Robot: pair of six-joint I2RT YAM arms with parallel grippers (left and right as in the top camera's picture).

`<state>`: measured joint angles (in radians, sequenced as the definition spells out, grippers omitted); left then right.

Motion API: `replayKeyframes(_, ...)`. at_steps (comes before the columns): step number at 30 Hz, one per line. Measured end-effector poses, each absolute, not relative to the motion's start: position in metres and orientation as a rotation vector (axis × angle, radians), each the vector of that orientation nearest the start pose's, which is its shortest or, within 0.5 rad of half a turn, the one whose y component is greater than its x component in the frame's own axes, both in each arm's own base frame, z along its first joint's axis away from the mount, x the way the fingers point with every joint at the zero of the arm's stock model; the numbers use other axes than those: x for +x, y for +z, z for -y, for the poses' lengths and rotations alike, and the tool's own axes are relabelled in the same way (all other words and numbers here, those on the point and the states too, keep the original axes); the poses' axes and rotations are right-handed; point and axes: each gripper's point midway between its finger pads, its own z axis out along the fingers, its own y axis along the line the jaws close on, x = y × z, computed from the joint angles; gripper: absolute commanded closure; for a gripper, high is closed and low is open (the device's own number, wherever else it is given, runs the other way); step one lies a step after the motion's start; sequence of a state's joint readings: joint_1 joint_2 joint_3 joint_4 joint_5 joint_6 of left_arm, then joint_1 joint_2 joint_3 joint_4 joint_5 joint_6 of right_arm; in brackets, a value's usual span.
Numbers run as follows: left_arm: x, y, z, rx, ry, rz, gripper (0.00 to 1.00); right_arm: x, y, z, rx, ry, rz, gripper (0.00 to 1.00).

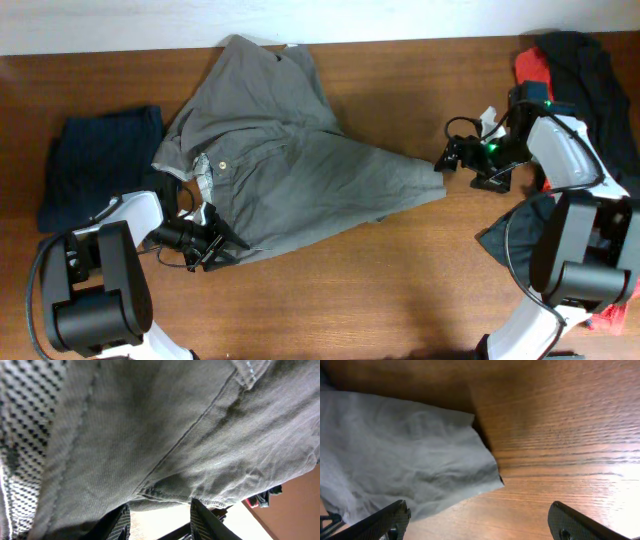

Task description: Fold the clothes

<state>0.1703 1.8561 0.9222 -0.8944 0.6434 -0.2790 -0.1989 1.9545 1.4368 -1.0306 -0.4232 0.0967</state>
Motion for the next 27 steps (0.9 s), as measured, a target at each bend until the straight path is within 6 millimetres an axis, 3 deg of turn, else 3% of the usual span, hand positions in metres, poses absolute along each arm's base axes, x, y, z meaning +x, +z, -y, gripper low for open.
replayKeyframes(6,0.249,0.001,0.062,-0.859,-1.057,-3.135,0.60,0.357,0.017,-0.005,0.549,0.684,-3.012,0.08)
replayKeyframes(13,0.249,0.001,0.062,-0.857,-1.055,-3.134,0.60,0.370,0.017,-0.021,0.533,0.825,-2.878,0.14)
replayKeyframes(16,0.249,0.001,0.062,-0.856,-1.055,-3.133,0.60,0.373,0.017,-0.028,0.524,0.855,-2.856,0.33)
replayKeyframes(18,0.249,0.001,0.062,-0.856,-1.055,-3.133,0.60,0.370,0.014,-0.033,0.524,0.867,-2.865,0.63)
replayKeyframes(20,0.249,0.001,0.062,-0.855,-1.055,-3.133,0.60,0.365,0.009,-0.037,0.529,0.876,-2.885,0.83)
replayKeyframes(22,0.250,0.001,0.062,-0.856,-1.055,-3.133,0.60,0.360,0.003,-0.039,0.538,0.879,-2.906,0.89)
replayKeyframes(23,0.249,0.001,0.062,-0.856,-1.055,-3.134,0.60,0.359,0.002,-0.038,0.549,0.873,-2.915,0.96)
replayKeyframes(25,0.250,0.001,0.062,-0.856,-1.055,-3.133,0.60,0.354,0.003,-0.036,0.569,0.867,-2.938,0.96)
replayKeyframes(26,0.249,0.001,0.062,-0.856,-1.055,-3.133,0.60,0.353,0.007,-0.035,0.587,0.867,-2.956,0.96)
replayKeyframes(27,0.250,0.001,0.062,-0.856,-1.055,-3.133,0.60,0.365,0.025,-0.029,0.586,0.854,-2.945,0.96)
